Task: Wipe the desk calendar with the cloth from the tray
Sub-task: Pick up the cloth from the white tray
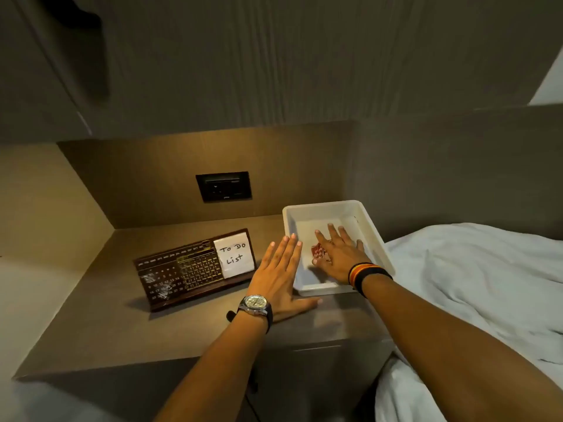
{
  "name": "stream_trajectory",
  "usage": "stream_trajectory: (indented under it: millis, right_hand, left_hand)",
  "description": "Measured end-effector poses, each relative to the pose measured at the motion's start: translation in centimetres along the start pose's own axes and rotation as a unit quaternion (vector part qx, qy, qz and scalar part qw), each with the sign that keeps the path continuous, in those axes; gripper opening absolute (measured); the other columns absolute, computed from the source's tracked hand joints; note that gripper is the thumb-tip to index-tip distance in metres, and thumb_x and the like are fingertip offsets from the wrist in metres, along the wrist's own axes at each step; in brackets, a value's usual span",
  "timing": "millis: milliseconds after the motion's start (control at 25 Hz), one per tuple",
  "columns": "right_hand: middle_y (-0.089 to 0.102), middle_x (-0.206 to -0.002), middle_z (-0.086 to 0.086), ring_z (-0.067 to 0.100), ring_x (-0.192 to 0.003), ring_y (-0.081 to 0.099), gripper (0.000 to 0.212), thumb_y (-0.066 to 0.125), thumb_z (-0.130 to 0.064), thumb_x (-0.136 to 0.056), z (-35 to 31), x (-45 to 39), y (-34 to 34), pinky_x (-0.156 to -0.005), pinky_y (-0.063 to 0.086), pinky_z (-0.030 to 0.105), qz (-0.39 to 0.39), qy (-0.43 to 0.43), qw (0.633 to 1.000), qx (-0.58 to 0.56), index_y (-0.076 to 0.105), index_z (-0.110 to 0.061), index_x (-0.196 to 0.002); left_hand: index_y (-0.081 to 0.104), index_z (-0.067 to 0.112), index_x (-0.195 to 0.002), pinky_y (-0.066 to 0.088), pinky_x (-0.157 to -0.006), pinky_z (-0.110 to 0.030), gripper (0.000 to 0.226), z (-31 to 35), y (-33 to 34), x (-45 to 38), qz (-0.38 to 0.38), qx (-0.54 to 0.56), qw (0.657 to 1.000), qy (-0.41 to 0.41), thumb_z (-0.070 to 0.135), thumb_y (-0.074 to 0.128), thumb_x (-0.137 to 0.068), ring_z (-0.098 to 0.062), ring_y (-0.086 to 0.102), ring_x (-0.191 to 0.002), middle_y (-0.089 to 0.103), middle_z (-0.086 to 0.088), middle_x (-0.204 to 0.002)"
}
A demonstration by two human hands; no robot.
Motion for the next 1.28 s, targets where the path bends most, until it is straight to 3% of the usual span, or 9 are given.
stream_trajectory:
  millis: [160, 240, 360, 480, 800, 1040, 1160, 1280]
  right_hand:
    - [-0.008, -0.176, 0.004, 0.034, -0.162, -0.001, 0.09, 0.046, -0.068, -0.096, 0.4, -1.9, 2.4, -0.126, 0.01, 0.06, -0.081, 0.006, 0.997, 0.017, -0.001, -0.036, -0.165]
    - [0.007, -0.175, 0.008, 0.037, -0.161, 0.008, 0.082, 0.049, -0.06, -0.098, 0.4, -2.6, 3.0, -0.127, 0.013, 0.057, -0.083, 0.007, 0.996, 0.014, 0.01, -0.034, -0.165]
    - [0.033, -0.165, 0.011, 0.037, -0.156, 0.024, 0.058, 0.049, -0.039, -0.105, -0.1, -2.9, 2.5, -0.128, 0.018, 0.053, -0.047, -0.001, 0.999, 0.009, 0.032, -0.028, -0.159]
    - [0.047, -0.153, 0.013, 0.037, -0.147, 0.037, 0.044, 0.05, -0.028, -0.105, -0.5, -2.9, 2.5, -0.125, 0.027, 0.049, -0.014, 0.001, 1.0, 0.006, 0.046, -0.023, -0.149]
    - [0.058, -0.138, 0.014, 0.036, -0.126, 0.058, 0.043, 0.053, -0.017, -0.104, -0.1, -1.8, -0.8, -0.114, 0.044, 0.045, 0.054, 0.009, 0.998, -0.038, 0.052, -0.021, -0.146]
    - [0.057, -0.145, 0.012, 0.035, -0.132, 0.057, 0.045, 0.055, -0.008, -0.104, -10.6, 3.4, -6.0, -0.115, 0.043, 0.044, 0.239, -0.039, 0.949, -0.202, 0.054, -0.018, -0.147]
    - [0.054, -0.148, 0.01, 0.031, -0.137, 0.054, 0.051, 0.058, -0.006, -0.1, -18.1, 6.5, -5.2, -0.113, 0.047, 0.041, 0.26, -0.055, 0.931, -0.25, 0.052, -0.018, -0.15]
    - [0.048, -0.152, 0.009, 0.03, -0.139, 0.051, 0.054, 0.055, -0.003, -0.1, -23.5, 8.3, -1.4, -0.112, 0.05, 0.045, 0.251, -0.003, 0.926, -0.281, 0.049, -0.018, -0.152]
  left_hand:
    - [-0.016, 0.015, -0.16, -0.017, -0.125, -0.043, 0.129, -0.3, 1.6, -0.8, -0.03, 0.0, 1.0, 0.01, 0.096, 0.034, -0.073, -0.022, -0.024, -0.154, -0.026, -0.004, -0.167]
    - [-0.016, 0.016, -0.16, -0.015, -0.126, -0.043, 0.128, -0.3, 2.0, -1.3, -0.04, 0.0, 0.999, 0.024, 0.096, 0.034, -0.074, -0.021, -0.023, -0.155, -0.026, -0.004, -0.167]
    - [-0.017, 0.017, -0.16, -0.014, -0.126, -0.043, 0.126, -0.5, 2.5, -1.8, -0.058, 0.012, 0.998, 0.027, 0.094, 0.037, -0.075, -0.021, -0.023, -0.155, -0.028, -0.003, -0.166]
    - [-0.018, 0.017, -0.159, -0.011, -0.127, -0.044, 0.126, -0.5, 2.9, -1.8, -0.069, 0.028, 0.997, 0.018, 0.092, 0.039, -0.077, -0.021, -0.022, -0.155, -0.028, -0.002, -0.166]
    - [-0.012, 0.012, -0.16, -0.01, -0.127, -0.042, 0.129, -3.5, -2.2, 0.4, -0.029, -0.018, 0.999, 0.037, 0.095, 0.037, -0.075, -0.023, -0.017, -0.156, -0.019, -0.008, -0.169]
    - [-0.002, 0.007, -0.161, -0.002, -0.128, -0.044, 0.133, -12.8, -10.2, 7.2, 0.009, -0.127, 0.991, 0.045, 0.099, 0.033, -0.072, -0.026, -0.008, -0.158, -0.007, -0.012, -0.171]
    - [-0.004, 0.008, -0.161, -0.004, -0.128, -0.043, 0.136, -18.2, -11.4, 10.8, -0.017, -0.152, 0.987, 0.043, 0.101, 0.033, -0.069, -0.026, -0.01, -0.158, -0.009, -0.011, -0.171]
    - [-0.01, 0.009, -0.161, -0.009, -0.127, -0.043, 0.142, -24.0, -11.3, 13.7, -0.045, -0.171, 0.984, 0.026, 0.104, 0.033, -0.064, -0.027, -0.014, -0.157, -0.015, -0.011, -0.169]
Point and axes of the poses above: each hand's wrist, its own x-axis away from the middle knuckle, its own y-axis out of the palm, z = x × y, the point moved 9 cm from there along -x, towards the middle knuckle
